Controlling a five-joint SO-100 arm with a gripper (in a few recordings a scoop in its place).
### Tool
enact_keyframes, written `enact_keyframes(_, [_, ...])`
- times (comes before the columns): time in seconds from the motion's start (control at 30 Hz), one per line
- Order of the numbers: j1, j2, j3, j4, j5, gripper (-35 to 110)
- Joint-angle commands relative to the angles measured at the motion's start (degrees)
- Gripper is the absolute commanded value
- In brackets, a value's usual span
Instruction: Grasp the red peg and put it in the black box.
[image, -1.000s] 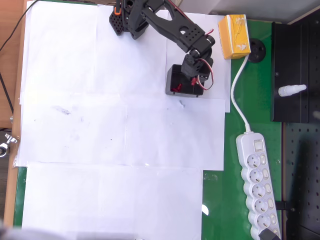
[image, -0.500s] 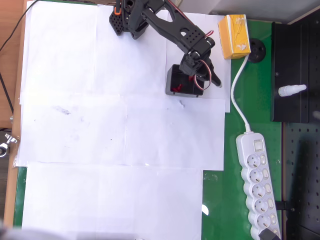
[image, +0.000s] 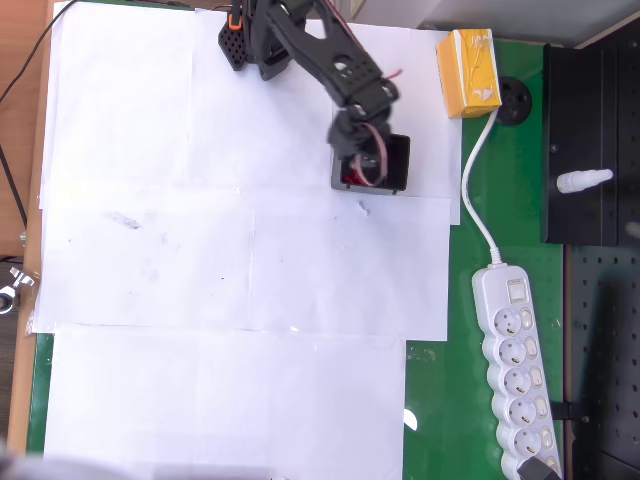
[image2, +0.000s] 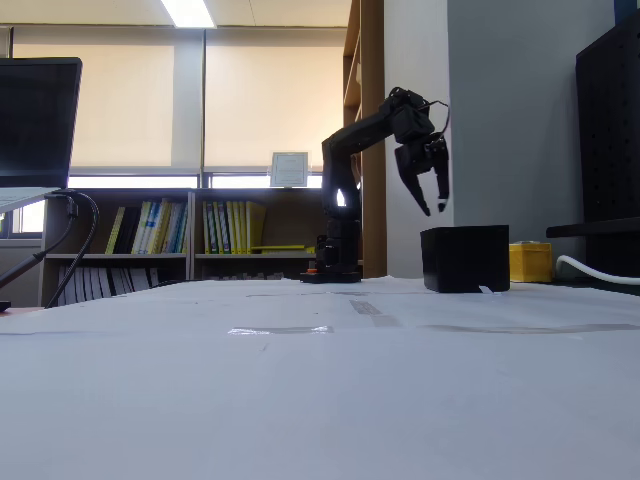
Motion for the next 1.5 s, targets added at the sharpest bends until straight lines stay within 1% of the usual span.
enact_keyframes(0.0, [8.09,-17.93,-11.16,-6.59,-16.79,0])
enact_keyframes(0.07, [13.36,-27.51,-23.47,-15.47,-24.87,0])
enact_keyframes(0.13, [17.4,-32.96,-31.73,-19.16,-30.76,0])
enact_keyframes(0.23, [21.18,-35.16,-39.2,-20.65,-33.66,0])
enact_keyframes(0.37, [23.99,-40.96,-54.14,-29.09,-37.53,0])
enact_keyframes(0.57, [26.02,-49.39,-69.43,-29.53,-41.92,0])
enact_keyframes(0.73, [26.19,-63.9,-81.04,-25.14,-43.24,0])
enact_keyframes(0.83, [26.37,-66.71,-83.5,-21.36,-43.15,0])
enact_keyframes(0.9, [26.37,-66.97,-84.73,-20.48,-42.71,0])
enact_keyframes(0.97, [26.37,-71.54,-87.63,-19.86,-43.07,0])
enact_keyframes(1.03, [26.37,-75.41,-87.71,-13.97,-43.51,0])
enact_keyframes(1.13, [25.58,-79.89,-87.71,-4.66,-41.57,0])
enact_keyframes(1.17, [25.22,-81.65,-87.71,-3.08,-41.4,0])
enact_keyframes(1.33, [24.96,-81.39,-87.71,-3.78,-41.57,0])
enact_keyframes(1.4, [26.02,-82.0,-87.71,-2.37,-43.77,0])
enact_keyframes(1.47, [28.12,-86.57,-87.71,0.09,-43.59,0])
